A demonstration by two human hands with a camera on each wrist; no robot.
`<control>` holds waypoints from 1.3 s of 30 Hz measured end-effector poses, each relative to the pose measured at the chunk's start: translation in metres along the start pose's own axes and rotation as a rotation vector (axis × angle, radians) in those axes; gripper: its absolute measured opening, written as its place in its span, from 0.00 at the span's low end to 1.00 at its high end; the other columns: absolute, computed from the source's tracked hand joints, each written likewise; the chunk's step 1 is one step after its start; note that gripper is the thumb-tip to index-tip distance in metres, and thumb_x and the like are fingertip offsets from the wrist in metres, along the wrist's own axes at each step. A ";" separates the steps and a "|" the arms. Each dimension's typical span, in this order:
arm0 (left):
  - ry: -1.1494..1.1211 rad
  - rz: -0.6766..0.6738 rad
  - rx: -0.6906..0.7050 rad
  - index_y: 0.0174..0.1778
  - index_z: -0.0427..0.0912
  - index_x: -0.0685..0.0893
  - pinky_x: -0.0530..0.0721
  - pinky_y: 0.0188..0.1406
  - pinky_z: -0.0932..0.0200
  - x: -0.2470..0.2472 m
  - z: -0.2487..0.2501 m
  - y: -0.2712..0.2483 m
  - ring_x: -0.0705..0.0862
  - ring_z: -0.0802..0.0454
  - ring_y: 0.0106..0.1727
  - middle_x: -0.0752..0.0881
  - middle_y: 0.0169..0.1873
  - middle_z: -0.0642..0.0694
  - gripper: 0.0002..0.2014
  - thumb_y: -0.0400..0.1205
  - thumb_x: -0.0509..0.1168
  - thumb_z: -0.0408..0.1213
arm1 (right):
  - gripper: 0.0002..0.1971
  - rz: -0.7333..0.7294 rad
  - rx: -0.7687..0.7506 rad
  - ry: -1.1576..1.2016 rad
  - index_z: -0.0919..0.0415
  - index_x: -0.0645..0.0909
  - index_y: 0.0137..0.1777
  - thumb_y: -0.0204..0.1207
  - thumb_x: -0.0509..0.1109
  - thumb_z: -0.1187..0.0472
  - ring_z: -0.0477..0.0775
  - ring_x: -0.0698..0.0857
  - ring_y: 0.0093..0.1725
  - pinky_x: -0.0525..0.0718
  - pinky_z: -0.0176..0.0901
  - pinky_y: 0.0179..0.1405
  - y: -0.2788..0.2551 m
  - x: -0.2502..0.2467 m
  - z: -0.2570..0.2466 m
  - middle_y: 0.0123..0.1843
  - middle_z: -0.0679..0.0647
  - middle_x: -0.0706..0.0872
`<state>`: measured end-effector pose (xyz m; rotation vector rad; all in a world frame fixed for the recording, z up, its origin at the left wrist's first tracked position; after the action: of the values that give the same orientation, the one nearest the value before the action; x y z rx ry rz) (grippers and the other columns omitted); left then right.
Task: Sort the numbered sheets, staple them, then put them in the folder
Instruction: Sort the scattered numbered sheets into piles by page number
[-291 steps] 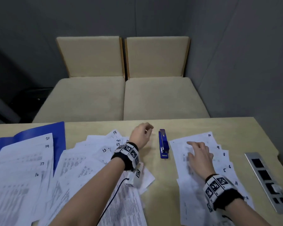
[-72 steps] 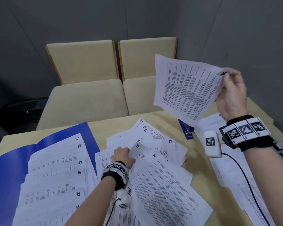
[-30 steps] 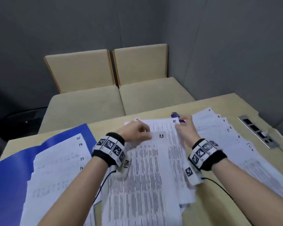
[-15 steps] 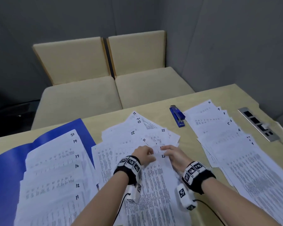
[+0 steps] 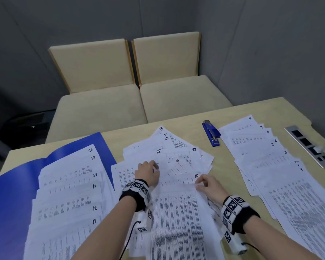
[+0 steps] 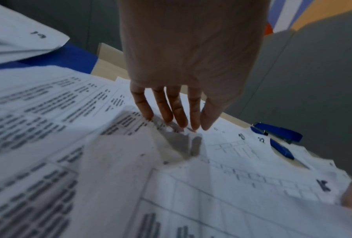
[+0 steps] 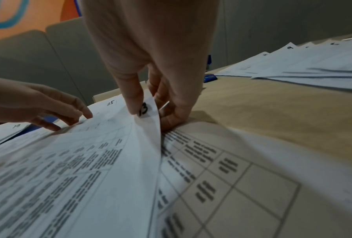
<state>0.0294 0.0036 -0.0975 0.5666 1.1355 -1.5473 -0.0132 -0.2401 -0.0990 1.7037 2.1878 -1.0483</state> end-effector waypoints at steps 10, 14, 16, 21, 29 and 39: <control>0.367 -0.081 0.087 0.69 0.50 0.68 0.76 0.62 0.41 -0.001 0.004 0.012 0.66 0.42 0.69 0.68 0.67 0.45 0.27 0.76 0.70 0.47 | 0.08 -0.103 0.112 0.024 0.57 0.75 0.38 0.74 0.70 0.67 0.49 0.79 0.37 0.76 0.40 0.37 -0.005 -0.009 0.028 0.37 0.51 0.81; 0.348 -0.143 0.111 0.69 0.46 0.75 0.72 0.66 0.44 -0.011 -0.002 0.013 0.69 0.40 0.69 0.73 0.64 0.41 0.26 0.77 0.68 0.51 | 0.08 -0.117 0.111 0.044 0.57 0.76 0.38 0.74 0.70 0.68 0.48 0.81 0.38 0.78 0.39 0.38 -0.007 -0.008 0.027 0.38 0.51 0.82; 0.147 -0.076 0.112 0.68 0.41 0.78 0.75 0.62 0.49 -0.031 -0.007 0.009 0.74 0.40 0.65 0.76 0.61 0.39 0.23 0.79 0.67 0.47 | 0.08 -0.120 0.119 0.063 0.57 0.75 0.38 0.74 0.70 0.68 0.48 0.82 0.38 0.78 0.38 0.37 -0.007 -0.008 0.028 0.39 0.51 0.82; -0.063 0.050 0.060 0.65 0.35 0.81 0.77 0.59 0.55 -0.072 -0.022 -0.008 0.81 0.41 0.63 0.84 0.62 0.38 0.22 0.79 0.70 0.45 | 0.08 -0.175 0.141 0.120 0.60 0.75 0.39 0.74 0.71 0.70 0.52 0.81 0.35 0.79 0.42 0.35 -0.004 -0.004 0.028 0.37 0.54 0.82; -0.113 0.229 0.104 0.59 0.37 0.84 0.76 0.49 0.56 -0.138 -0.033 -0.024 0.84 0.40 0.57 0.88 0.53 0.38 0.15 0.80 0.68 0.43 | 0.09 -0.176 0.089 0.185 0.60 0.78 0.38 0.72 0.71 0.73 0.48 0.72 0.29 0.72 0.39 0.30 -0.008 0.002 0.013 0.29 0.50 0.74; -0.684 0.579 0.205 0.49 0.37 0.84 0.78 0.45 0.78 -0.267 -0.044 -0.056 0.84 0.61 0.48 0.89 0.45 0.55 0.10 0.78 0.71 0.40 | 0.04 -0.215 0.092 0.303 0.57 0.83 0.31 0.58 0.73 0.66 0.51 0.74 0.32 0.70 0.36 0.26 -0.018 0.007 0.010 0.32 0.56 0.83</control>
<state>0.0492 0.1668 0.1245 0.3981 0.2550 -1.1979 -0.0343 -0.2430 -0.1024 1.7999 2.5971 -1.0080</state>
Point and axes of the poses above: each hand's wrist, its own y-axis towards the middle knuckle, its own x-axis out of the palm, z = x × y, the point moved 8 cm from there along y, towards the middle knuckle
